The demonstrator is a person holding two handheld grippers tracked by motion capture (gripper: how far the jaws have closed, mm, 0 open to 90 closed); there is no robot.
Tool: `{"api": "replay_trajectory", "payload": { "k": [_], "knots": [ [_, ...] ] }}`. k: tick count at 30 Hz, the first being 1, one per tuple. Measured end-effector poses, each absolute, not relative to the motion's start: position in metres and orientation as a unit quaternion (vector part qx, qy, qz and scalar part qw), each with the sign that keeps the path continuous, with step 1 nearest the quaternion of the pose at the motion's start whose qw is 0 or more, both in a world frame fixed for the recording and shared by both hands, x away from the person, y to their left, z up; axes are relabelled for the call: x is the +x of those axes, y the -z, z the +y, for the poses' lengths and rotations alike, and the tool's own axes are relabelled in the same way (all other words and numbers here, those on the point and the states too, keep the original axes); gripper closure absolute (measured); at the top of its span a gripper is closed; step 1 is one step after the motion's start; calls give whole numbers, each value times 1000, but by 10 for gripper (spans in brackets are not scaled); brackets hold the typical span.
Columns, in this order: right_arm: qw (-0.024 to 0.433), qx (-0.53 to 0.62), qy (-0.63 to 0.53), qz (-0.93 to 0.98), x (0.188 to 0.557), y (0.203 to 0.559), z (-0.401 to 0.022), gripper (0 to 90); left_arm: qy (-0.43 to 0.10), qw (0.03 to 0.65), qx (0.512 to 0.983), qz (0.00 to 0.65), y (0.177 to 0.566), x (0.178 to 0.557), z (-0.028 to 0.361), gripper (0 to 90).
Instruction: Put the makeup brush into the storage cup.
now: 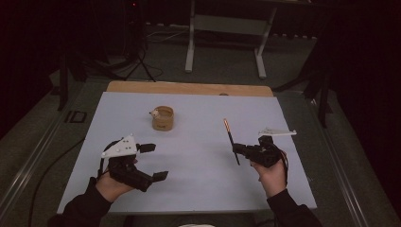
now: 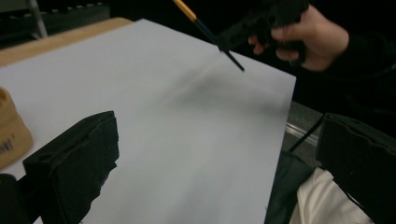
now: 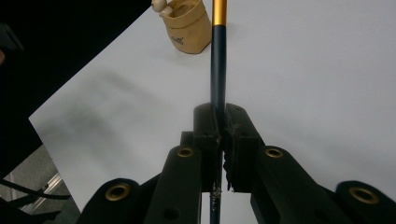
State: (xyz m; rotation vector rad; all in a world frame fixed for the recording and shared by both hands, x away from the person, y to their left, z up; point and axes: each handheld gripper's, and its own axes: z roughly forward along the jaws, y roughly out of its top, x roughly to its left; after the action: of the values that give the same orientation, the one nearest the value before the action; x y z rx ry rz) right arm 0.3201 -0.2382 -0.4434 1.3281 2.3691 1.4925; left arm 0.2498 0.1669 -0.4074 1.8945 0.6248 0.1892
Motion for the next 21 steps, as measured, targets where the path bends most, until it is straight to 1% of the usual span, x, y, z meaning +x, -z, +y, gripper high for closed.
{"api": "replay_trajectory", "payload": {
  "k": [2, 6, 12, 19, 21],
  "knots": [
    [20, 430, -481, 763, 320, 443, -239, 843, -81, 535, 799, 262, 401, 253, 162, 2],
    [23, 432, -480, 764, 321, 444, -238, 843, -78, 531, 796, 280, 393, 263, 155, 2],
    [25, 432, -477, 765, 321, 445, -237, 843, -89, 519, 796, 297, 378, 274, 141, 2],
    [28, 431, -475, 767, 321, 445, -236, 843, -56, 524, 784, 329, 371, 291, 124, 9],
    [28, 431, -476, 767, 322, 445, -236, 843, -59, 523, 780, 338, 371, 294, 119, 11]
  ]
}}
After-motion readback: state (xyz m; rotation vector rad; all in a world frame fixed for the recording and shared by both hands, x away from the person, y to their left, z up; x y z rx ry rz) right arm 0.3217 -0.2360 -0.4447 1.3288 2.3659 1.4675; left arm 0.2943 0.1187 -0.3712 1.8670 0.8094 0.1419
